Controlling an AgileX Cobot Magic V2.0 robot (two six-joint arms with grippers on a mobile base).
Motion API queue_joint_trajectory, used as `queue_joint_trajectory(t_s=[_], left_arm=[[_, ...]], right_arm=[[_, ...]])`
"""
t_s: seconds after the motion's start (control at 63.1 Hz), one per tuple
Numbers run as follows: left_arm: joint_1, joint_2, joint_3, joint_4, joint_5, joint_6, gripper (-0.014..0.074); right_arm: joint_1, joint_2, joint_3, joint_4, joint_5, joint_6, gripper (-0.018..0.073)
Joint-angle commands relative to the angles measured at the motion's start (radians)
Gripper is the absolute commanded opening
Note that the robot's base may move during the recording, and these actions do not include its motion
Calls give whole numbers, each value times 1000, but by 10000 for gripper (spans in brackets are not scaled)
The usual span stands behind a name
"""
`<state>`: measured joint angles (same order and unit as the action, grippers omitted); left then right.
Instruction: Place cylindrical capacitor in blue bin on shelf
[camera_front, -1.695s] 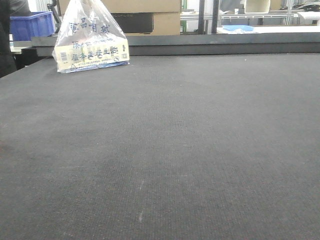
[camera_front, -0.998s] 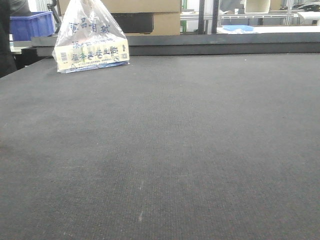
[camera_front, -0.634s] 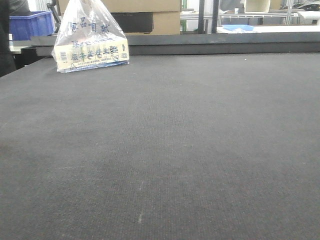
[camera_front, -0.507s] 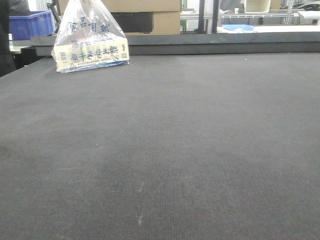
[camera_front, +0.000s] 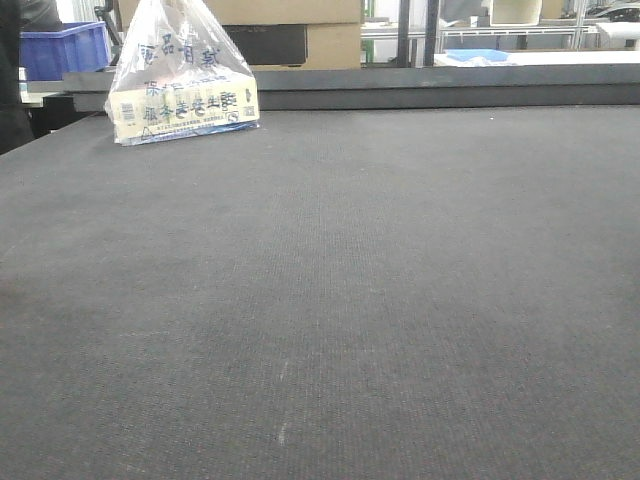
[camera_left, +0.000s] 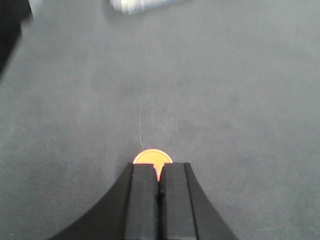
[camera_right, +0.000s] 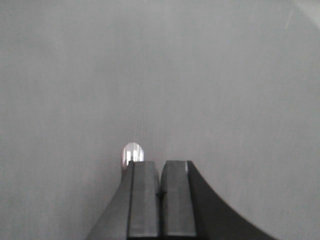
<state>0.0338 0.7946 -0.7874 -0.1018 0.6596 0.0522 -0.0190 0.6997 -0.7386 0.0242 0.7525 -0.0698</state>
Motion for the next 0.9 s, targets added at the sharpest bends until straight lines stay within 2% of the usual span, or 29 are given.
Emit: queue_joint_trajectory(t_s=[0.0,0.143,0.285,0.459,0.491,0.65,0.745,0.887], left_arm=[[3,90,-57,-17,14,-2,-111],[3,192,-105,-25,71,-2,-111],[3,331,-195,-27,260,-23,-111],[1,524,-327,-18,391,-69,-111],[-7,554,-343,-2,407,-86,-111],[-79,663,-428,182,466,-200,-81],[-108,676,-434,194,459,-215,11],[-121,676,-434,192,449,-248,217]], right_arm=[[-7,92,-52,0,114,0,-162],[-7,206,-88,6,137,0,-162],[-7,260,-90,63,135,0,-162],[-7,317,-90,63,-10,0,-162],[-7,333,-90,63,-32,0,-162],[-7,413,-90,61,-40,0,-155],[-7,458,-90,61,-27,0,-3],[-7,503,-90,67,-25,0,374]])
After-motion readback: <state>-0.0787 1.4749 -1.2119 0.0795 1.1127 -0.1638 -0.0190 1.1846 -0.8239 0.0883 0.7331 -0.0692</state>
